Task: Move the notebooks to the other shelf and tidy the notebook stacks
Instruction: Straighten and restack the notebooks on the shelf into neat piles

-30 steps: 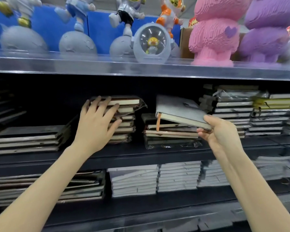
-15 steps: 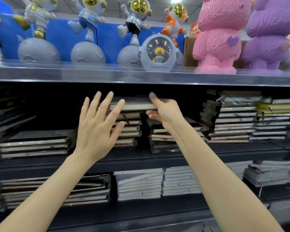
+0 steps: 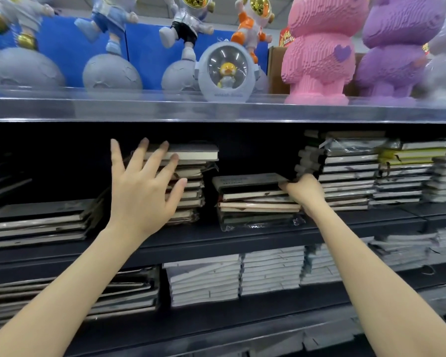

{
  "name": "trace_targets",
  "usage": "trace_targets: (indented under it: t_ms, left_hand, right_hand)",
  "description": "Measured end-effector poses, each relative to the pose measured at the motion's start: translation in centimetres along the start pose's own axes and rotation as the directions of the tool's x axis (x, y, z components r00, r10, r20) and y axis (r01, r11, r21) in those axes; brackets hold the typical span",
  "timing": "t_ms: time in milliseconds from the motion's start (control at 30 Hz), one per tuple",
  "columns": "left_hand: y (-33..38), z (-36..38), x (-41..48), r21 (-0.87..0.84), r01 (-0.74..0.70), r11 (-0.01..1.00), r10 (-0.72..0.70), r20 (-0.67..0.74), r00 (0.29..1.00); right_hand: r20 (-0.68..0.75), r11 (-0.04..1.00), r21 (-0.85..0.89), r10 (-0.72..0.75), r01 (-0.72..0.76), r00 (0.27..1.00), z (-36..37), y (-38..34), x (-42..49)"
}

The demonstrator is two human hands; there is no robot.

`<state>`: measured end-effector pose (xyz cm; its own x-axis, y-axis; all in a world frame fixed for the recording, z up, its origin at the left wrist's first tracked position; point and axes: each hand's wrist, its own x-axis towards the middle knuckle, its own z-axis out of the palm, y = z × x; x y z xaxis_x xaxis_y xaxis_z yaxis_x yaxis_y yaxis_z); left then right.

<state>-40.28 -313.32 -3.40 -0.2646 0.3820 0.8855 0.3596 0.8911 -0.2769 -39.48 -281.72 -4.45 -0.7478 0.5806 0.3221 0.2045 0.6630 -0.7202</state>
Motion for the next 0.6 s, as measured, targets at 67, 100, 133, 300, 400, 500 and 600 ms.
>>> trace_targets:
  t_ms: [67, 100, 133, 300, 400, 500, 600]
  left_hand:
    - [1.1, 0.0, -0.3, -0.002, -0.072, 0.997, 0.072, -0.004, 0.997]
    - [1.8, 0.1, -0.6, -0.014, -0.113, 0.993, 0.113, -0.006, 0.994]
    - [2.6, 0.3, -0.9, -0.035, -0.149, 0.988, 0.149, -0.003, 0.989]
    - [6.5, 2.3, -1.7, -0.182, -0.178, 0.967, 0.187, 0.03, 0.982]
    - [8.3, 2.9, -1.8, -0.249, -0.091, 0.964, 0.091, -0.009, 0.996]
    - [9.6, 2.9, -2.3, -0.353, 0.014, 0.936, -0.022, -0.021, 1.0]
    - [10.4, 2.2, -2.2, -0.51, 0.25, 0.823, -0.158, 0.216, 0.963]
  right_hand:
    - [-0.059, 0.997, -0.078, -0.013, 0.009, 0.998, -0.1, -0.2, -0.2]
    - [-0.076, 0.996, -0.088, -0.018, 0.011, 0.997, -0.2, -0.2, -0.2]
    - [-0.088, 0.996, -0.085, -0.018, 0.01, 0.996, -0.3, -0.3, -0.4]
    - [-0.128, 0.986, -0.13, -0.116, 0.099, 0.985, -1.2, 0.0, -1.3]
    - [-0.063, 0.998, 0.051, -0.045, 0.049, 0.997, -2.2, 0.9, -1.9]
    - [0.058, 0.928, 0.358, 0.086, -0.102, 0.995, -4.2, 2.5, -3.7]
    - [0.276, 0.858, 0.472, 0.074, -0.202, 0.958, -6.9, 4.6, -7.0]
